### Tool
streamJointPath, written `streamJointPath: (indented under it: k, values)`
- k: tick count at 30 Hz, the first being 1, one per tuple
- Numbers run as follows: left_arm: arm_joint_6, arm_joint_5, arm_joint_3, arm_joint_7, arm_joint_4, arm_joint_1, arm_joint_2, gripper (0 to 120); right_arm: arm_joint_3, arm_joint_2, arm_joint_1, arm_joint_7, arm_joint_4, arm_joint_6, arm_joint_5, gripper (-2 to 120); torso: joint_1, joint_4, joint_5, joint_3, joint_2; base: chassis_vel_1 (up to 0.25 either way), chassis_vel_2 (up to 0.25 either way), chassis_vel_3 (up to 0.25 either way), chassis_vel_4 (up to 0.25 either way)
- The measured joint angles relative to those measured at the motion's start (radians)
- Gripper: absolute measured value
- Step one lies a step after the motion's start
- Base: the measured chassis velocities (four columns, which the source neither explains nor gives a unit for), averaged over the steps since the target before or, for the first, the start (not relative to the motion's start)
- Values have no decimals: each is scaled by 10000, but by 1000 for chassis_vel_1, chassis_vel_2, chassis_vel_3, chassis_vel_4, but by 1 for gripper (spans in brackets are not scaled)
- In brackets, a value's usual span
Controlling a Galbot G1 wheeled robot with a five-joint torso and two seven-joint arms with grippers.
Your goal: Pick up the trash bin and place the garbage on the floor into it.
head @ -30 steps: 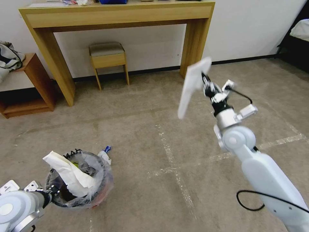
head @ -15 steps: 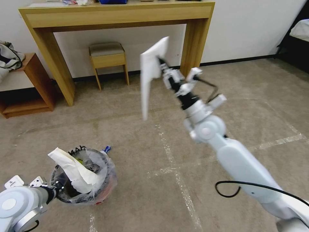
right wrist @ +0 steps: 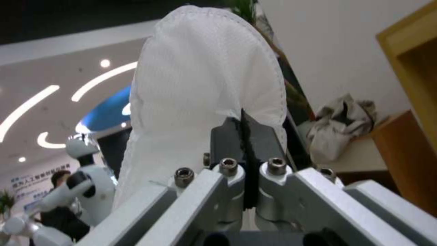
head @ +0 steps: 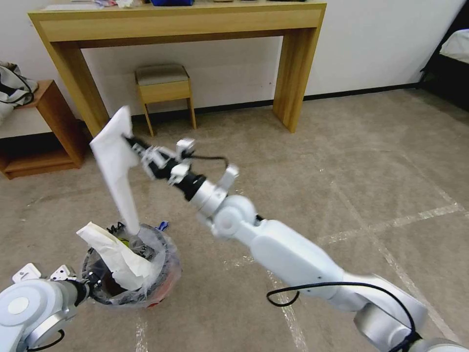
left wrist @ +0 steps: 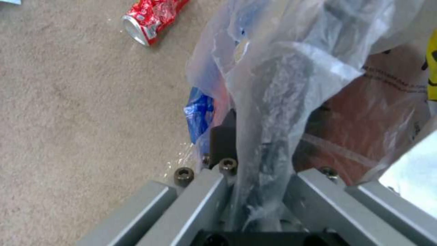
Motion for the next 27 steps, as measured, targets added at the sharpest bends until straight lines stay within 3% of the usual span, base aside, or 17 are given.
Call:
streamJointPath:
  k: [27]
  values:
    - [27, 86, -24, -23, -229, 178, -174, 0, -633, 885, -1079, -439, -1838, 706, -1911, 0, 0, 0, 3, 1, -1, 0, 0, 0, 0]
